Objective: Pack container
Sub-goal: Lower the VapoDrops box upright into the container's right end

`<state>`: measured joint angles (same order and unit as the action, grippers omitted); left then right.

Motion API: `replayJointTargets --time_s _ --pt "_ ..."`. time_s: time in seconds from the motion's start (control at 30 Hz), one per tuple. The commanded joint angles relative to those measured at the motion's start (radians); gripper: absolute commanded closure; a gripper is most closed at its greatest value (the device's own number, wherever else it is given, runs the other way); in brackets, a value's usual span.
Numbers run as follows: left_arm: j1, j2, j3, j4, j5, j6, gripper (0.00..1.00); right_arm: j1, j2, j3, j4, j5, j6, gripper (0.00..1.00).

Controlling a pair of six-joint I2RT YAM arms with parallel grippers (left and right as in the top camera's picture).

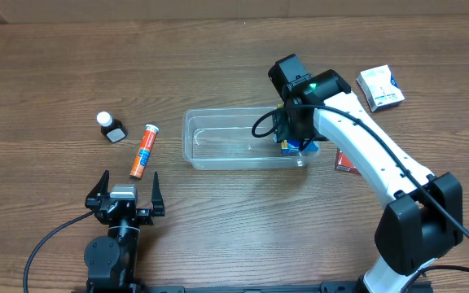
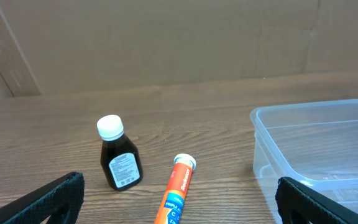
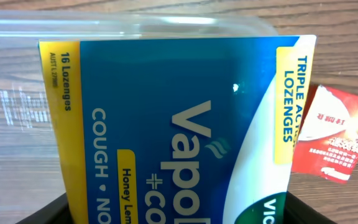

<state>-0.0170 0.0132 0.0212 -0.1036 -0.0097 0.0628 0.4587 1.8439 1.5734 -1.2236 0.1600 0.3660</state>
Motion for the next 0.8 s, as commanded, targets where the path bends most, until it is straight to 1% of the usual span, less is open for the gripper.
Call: replayJointTargets --time_s 0.0,0.1,0.4,0.53,0.77 --pt "0.009 -0.009 -0.005 0.003 0.014 0.017 0.0 0.002 -0.013 -0.003 -0.001 -0.007 0.004 0.33" --pt "0.009 -0.009 -0.005 0.003 0.014 0.017 0.0 0.002 -0.013 -0.004 -0.005 -0.011 0.027 0.33" --pt "0.009 -0.009 -0.005 0.003 0.014 0.017 0.0 0.002 -0.013 -0.019 0.003 -0.03 0.031 0.33" --pt "0.009 -0.009 -0.005 0.003 0.014 0.017 0.0 0.002 -0.013 -0.085 0.056 -0.029 0.018 0.33" --pt "0.009 -0.009 -0.005 0.003 0.014 0.017 0.0 0.002 -0.013 -0.09 0.135 -0.03 -0.008 0.34"
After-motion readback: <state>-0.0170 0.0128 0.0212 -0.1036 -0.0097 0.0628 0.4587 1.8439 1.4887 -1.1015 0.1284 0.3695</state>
